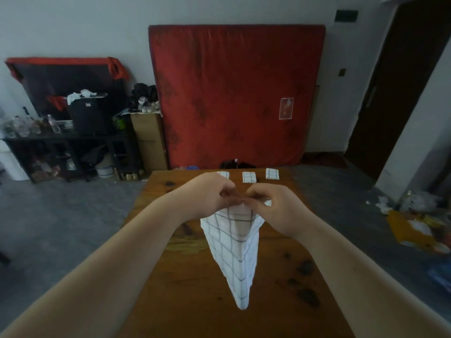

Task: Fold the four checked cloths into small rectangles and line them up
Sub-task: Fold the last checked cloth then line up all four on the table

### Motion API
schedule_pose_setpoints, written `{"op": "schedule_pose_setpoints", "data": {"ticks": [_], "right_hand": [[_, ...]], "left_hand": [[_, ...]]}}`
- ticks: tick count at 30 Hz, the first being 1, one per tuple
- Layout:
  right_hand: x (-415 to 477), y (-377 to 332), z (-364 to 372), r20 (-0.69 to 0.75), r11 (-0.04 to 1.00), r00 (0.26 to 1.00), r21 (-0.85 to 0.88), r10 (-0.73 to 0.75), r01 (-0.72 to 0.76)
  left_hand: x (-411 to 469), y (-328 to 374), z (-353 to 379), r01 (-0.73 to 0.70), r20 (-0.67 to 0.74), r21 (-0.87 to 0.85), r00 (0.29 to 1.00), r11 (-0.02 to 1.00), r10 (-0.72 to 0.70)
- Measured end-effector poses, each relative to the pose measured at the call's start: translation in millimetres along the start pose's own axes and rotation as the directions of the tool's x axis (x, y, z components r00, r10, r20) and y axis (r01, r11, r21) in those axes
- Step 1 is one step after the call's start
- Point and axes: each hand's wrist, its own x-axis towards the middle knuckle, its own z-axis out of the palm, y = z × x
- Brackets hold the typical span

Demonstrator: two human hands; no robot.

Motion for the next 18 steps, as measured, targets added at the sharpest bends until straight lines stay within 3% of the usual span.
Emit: {"op": "schedule_pose_setpoints", "data": {"ticks": [12,18], "right_hand": [[-14,9,-30,-0.040,0.994,0.994,-0.003,0.105,-0.105],[-18,8,-29,-0.036,0.994,0.994,0.038,0.100,-0.098]], "left_hand": [[-20,-45,-14,0.113,-0.069,-0.051,0.991,0.992,-0.116],[-30,-70,-22,0.222,-0.184,-0.214,0.947,0.951,-0.263]]}}
